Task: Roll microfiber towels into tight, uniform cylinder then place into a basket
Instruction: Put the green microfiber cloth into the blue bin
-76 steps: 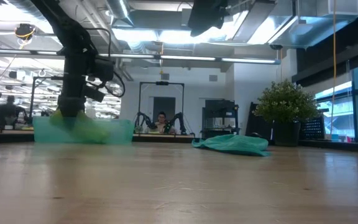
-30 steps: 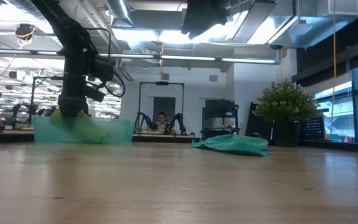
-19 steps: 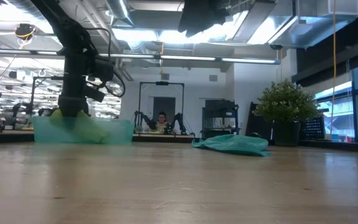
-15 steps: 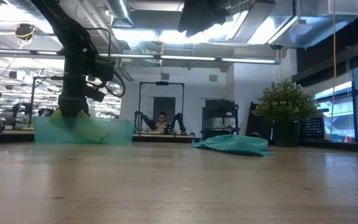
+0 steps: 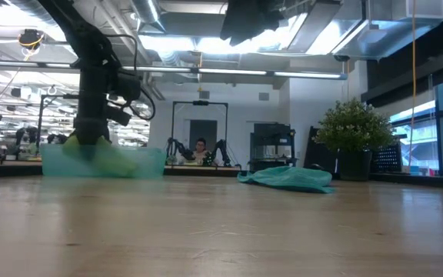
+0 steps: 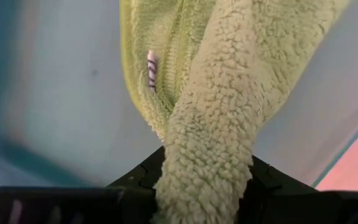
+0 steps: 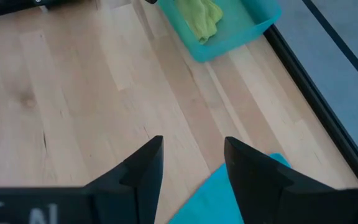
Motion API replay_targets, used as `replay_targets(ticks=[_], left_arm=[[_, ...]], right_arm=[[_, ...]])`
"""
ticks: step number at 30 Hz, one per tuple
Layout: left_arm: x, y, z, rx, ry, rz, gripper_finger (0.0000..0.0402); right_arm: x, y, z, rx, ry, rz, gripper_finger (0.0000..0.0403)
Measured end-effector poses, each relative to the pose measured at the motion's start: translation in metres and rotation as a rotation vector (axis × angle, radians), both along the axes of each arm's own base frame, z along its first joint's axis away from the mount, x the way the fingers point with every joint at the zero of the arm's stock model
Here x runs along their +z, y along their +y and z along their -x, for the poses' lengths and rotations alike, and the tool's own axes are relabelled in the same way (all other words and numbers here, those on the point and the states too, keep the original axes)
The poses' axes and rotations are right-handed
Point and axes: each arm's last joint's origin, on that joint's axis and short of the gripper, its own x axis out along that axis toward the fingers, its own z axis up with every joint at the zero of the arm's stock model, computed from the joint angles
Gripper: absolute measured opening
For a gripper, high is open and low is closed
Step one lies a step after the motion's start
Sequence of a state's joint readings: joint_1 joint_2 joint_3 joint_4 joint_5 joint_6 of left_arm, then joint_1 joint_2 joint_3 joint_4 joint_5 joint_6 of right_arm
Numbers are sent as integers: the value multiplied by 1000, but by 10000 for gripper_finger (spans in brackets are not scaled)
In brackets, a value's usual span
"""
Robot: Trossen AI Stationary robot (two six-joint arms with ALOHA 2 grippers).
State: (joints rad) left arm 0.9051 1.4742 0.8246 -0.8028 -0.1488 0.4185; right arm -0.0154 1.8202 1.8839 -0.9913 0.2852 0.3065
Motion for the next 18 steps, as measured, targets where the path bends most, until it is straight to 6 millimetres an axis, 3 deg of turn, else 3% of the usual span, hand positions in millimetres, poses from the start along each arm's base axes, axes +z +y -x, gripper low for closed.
replay_targets(ticks=[14, 18], left_arm=[[0, 5, 7, 34, -3, 0, 117], [0, 6, 9, 38, -6, 7, 138]], right_arm=[[0, 0, 0, 0, 0, 0, 172], [0, 0, 0, 0, 0, 0, 172]])
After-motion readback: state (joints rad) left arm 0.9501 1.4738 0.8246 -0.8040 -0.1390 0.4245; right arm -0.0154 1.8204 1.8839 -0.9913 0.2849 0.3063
